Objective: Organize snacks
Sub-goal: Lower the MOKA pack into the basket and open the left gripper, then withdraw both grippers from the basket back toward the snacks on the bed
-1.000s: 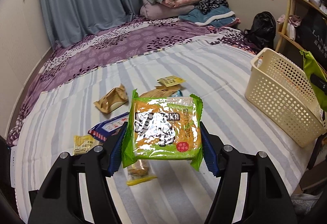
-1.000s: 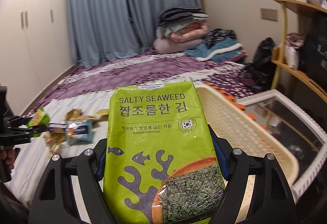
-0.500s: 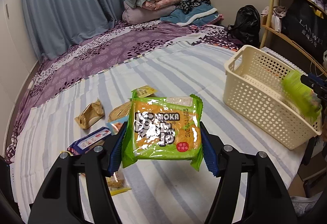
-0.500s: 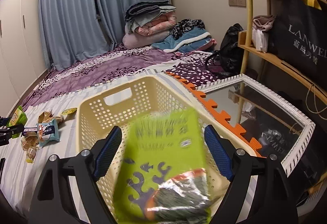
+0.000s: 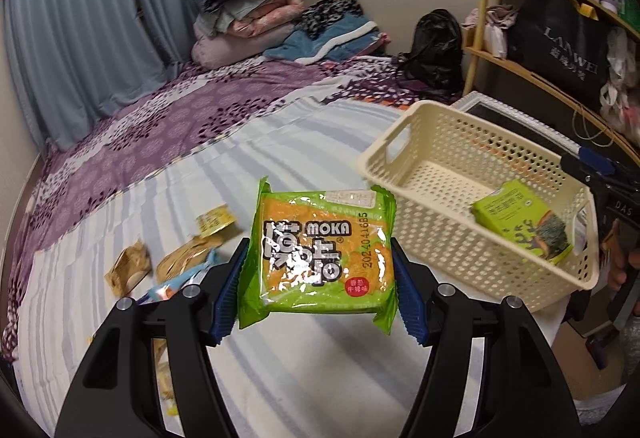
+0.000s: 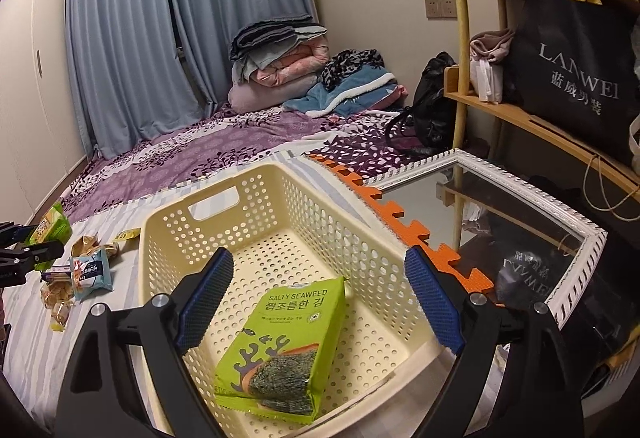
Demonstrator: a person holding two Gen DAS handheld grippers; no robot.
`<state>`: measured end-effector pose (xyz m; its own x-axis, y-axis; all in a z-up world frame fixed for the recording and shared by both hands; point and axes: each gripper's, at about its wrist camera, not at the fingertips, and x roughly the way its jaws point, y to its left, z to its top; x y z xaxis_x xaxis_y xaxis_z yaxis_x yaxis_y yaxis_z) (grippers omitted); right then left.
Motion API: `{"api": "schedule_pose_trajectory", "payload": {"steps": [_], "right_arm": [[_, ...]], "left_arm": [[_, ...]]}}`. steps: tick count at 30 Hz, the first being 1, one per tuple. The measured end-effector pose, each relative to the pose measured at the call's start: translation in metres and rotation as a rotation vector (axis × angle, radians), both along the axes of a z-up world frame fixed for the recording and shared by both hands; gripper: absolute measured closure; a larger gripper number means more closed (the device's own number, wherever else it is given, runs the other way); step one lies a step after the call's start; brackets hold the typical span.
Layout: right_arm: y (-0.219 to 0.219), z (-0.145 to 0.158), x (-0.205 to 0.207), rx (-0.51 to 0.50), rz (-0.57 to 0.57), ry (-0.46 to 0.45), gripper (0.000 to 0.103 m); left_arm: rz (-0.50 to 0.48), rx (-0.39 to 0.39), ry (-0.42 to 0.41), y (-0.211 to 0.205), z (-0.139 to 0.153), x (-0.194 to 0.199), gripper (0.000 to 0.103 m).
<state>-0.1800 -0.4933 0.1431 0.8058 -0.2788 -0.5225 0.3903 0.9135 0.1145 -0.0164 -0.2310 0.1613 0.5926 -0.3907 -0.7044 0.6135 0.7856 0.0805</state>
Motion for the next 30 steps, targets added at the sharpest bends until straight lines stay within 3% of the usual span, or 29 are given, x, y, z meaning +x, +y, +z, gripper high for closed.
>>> {"api": "schedule_pose_trajectory", "payload": {"steps": [15, 17, 18, 19, 30], "right_arm": [[-0.008, 0.0, -0.023, 0.011, -0.049, -0.023, 0.016], [-0.008, -0.001, -0.024, 0.014, -0.052, -0.022, 0.015], [-0.008, -0.001, -0.025, 0.017, -0.053, -0.023, 0.015], [-0.008, -0.002, -0.025, 0.02, -0.054, -0.024, 0.015], [-0.004, 0.001, -0.023, 0.027, -0.057, -0.034, 0.011]], "left_arm": [[-0.203, -0.043, 0.038, -0.099, -0.005, -0.003, 0.035], [-0.219, -0.052, 0.035, -0.107, -0.003, -0.004, 0.023], [-0.218, -0.061, 0.028, -0.109, -0.002, -0.004, 0.01], [-0.218, -0.077, 0.019, -0.111, 0.001, -0.004, 0.007], [-0.152, -0.08, 0.026, -0.096, 0.003, 0.005, 0.004]]}}
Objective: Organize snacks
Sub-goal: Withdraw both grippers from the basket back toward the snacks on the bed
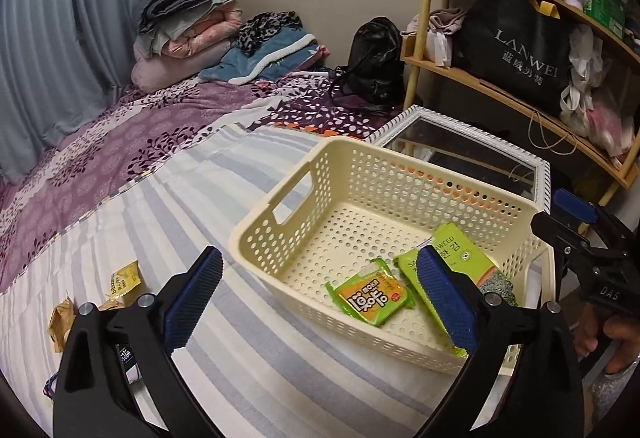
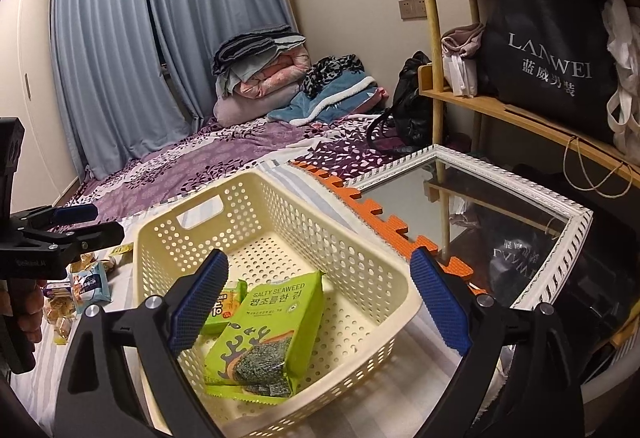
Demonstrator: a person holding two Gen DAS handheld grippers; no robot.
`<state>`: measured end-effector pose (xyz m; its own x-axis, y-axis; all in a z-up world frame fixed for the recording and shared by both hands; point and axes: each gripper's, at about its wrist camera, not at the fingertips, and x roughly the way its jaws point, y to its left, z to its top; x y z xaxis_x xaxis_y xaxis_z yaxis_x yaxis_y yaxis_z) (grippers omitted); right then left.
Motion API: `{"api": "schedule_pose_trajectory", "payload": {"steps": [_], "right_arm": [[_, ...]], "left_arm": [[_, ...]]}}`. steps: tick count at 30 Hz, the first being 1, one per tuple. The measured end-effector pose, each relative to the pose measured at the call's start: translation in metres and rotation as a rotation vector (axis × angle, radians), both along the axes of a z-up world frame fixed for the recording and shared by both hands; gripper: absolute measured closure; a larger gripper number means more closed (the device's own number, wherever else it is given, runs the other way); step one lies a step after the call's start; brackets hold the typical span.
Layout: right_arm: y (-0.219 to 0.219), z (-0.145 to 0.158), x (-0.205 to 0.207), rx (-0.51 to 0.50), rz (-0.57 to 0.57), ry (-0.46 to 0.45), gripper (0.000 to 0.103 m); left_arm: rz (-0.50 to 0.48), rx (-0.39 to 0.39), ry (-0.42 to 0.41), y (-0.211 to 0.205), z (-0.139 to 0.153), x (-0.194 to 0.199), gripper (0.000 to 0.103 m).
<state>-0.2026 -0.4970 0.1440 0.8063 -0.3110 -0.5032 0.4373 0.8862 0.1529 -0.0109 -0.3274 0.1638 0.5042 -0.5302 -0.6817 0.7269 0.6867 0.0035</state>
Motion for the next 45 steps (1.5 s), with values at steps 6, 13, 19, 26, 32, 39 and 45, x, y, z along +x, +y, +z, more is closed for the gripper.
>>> {"api": "schedule_pose_trajectory", "payload": {"steps": [6, 13, 19, 26, 32, 39, 45], "right_arm": [[0.006, 0.005, 0.002, -0.007, 0.014, -0.005, 0.011], [0.009, 0.009, 0.003, -0.011, 0.014, -0.011, 0.007], [0.016, 0.016, 0.008, -0.007, 0.027, -0.018, 0.005], [0.026, 0.022, 0.017, -0.017, 0.041, -0.005, 0.005], [0.044, 0.028, 0.022, -0.063, 0.068, -0.002, 0.005], [0.072, 0.033, 0.037, -0.069, 0.137, 0.012, 0.005], [0.104, 0.035, 0.055, -0.059, 0.239, 0.012, 0.005]], "left_arm": [[0.012, 0.008, -0.044, 0.006, 0.007, -0.005, 0.003], [0.019, 0.008, -0.051, 0.013, 0.01, -0.006, 0.003], [0.046, 0.001, -0.052, 0.024, 0.012, -0.005, 0.003], [0.087, -0.017, -0.066, 0.042, 0.015, -0.003, 0.003], [0.133, -0.053, -0.052, 0.063, 0.016, 0.002, 0.003], [0.171, -0.088, -0.031, 0.094, 0.016, 0.007, 0.003], [0.234, -0.093, -0.03, 0.13, 0.014, 0.012, 0.003]]}}
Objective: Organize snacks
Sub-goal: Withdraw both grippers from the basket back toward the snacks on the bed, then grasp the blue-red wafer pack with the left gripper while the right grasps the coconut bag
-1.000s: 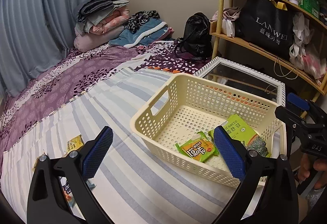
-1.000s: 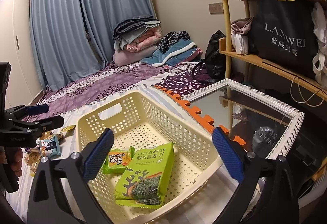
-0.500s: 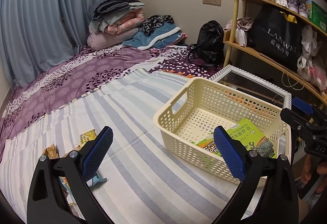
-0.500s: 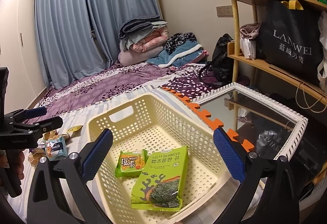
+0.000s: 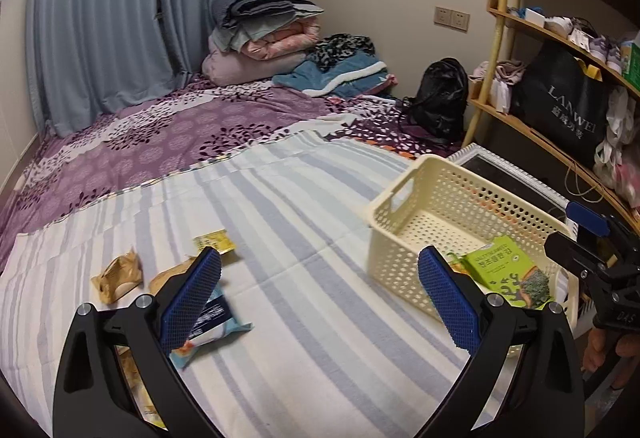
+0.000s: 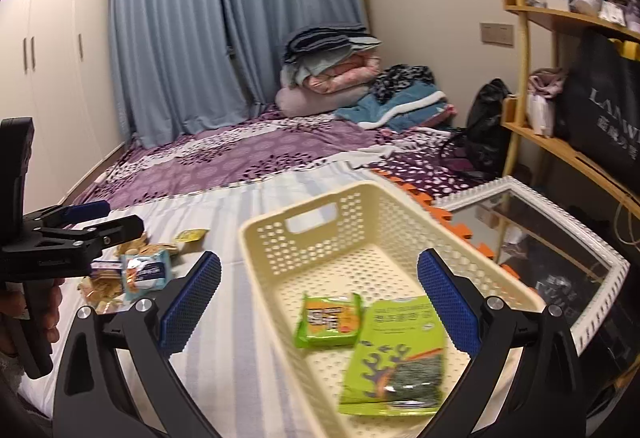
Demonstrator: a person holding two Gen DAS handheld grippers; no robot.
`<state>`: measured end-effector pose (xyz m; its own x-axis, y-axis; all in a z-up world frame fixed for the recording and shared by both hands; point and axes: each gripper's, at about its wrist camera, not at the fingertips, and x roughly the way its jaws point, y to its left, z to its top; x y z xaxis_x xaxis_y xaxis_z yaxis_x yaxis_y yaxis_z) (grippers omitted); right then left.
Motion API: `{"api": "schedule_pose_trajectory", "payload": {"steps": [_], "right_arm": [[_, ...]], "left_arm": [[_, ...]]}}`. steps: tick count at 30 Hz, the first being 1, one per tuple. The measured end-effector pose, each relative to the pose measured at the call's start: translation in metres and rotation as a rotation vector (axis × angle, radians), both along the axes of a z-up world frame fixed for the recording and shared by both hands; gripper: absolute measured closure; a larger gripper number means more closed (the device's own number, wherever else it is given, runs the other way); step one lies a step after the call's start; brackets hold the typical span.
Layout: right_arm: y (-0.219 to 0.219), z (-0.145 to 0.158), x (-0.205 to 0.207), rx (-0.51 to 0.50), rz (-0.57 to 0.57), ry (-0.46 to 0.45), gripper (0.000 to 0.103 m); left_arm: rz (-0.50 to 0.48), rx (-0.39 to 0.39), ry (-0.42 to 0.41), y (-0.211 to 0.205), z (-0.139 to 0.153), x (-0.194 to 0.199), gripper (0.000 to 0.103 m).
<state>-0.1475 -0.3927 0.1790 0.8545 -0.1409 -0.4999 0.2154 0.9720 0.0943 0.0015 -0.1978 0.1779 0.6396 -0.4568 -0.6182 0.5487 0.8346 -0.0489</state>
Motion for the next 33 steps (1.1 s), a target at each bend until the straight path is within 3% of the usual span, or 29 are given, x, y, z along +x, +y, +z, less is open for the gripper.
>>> {"api": "schedule_pose_trajectory", "payload": {"steps": [23, 29, 33], "right_arm": [[0.114, -0.034, 0.069, 0.105, 0.288, 0.162, 0.005], [0.134, -0.043, 0.072, 0.094, 0.333, 0.21, 0.005], [0.142, -0.05, 0.074, 0.105, 0.356, 0.245, 0.005]], "left_arm": [[0.367, 0.005, 0.081, 0.189, -0.04, 0.051, 0.003], [0.404, 0.024, 0.13, 0.217, -0.067, 0.069, 0.003], [0.36, 0.044, 0.137, 0.215, -0.079, 0.078, 0.003]]}}
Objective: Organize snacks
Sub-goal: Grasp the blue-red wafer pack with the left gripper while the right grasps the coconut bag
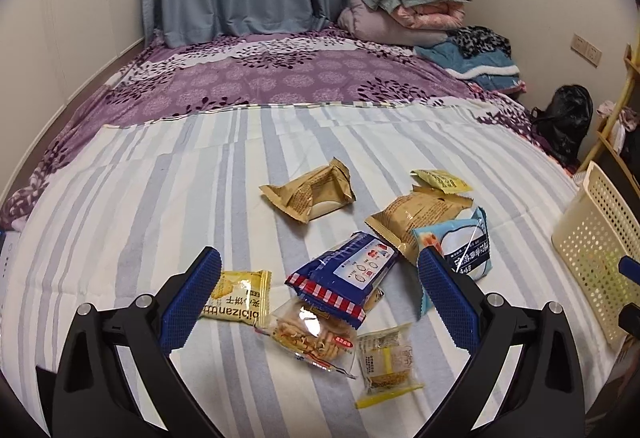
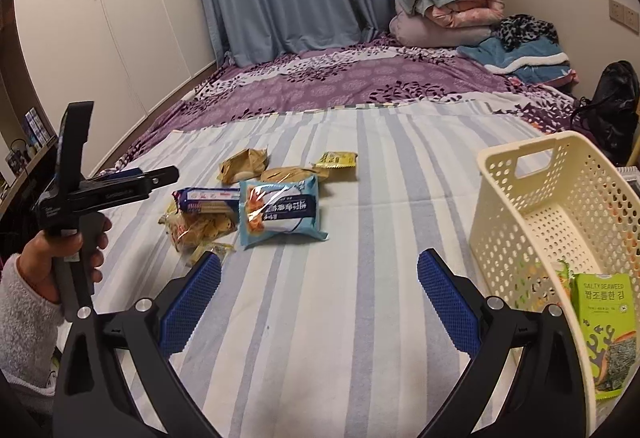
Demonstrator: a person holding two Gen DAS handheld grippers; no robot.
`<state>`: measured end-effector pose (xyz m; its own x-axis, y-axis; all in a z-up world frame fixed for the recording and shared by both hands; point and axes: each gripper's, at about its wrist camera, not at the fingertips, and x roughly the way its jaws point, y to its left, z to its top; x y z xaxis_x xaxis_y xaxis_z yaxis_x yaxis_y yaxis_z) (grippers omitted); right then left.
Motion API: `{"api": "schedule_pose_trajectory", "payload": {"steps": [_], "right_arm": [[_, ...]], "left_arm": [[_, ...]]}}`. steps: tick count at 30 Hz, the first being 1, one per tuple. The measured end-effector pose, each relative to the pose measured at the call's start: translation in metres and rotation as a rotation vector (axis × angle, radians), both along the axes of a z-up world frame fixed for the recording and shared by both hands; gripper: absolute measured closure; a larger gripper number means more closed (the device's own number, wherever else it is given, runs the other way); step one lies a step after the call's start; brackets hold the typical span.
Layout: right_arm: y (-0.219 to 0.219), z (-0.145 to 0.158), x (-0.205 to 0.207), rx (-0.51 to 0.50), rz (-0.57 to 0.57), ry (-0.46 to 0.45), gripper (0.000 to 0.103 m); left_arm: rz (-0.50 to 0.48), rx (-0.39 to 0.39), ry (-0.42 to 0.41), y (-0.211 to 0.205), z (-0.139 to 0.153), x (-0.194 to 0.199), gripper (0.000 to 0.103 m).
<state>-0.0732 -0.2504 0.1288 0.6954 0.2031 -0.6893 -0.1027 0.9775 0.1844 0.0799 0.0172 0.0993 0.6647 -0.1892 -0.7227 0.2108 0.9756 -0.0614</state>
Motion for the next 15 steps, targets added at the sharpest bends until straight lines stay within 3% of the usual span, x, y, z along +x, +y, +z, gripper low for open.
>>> {"api": "schedule_pose_trajectory", "payload": {"steps": [6, 10, 15], "right_arm": [[0.014, -0.01, 0.001, -0.014, 0.046, 0.03, 0.005], [0.016, -0.014, 0.002, -0.02, 0.048, 0.046, 0.005], [0.011, -0.015, 0.003, -0.012, 0.037, 0.055, 0.005]], "left_arm": [[-0.166, 0.076, 0.064, -0.022, -0.034, 0.023, 0.003], [-0.201, 0.139, 0.09, -0.035, -0.05, 0.031, 0.003], [-0.237, 0.145, 0.127, -0.043, -0.062, 0.044, 0.003]]}}
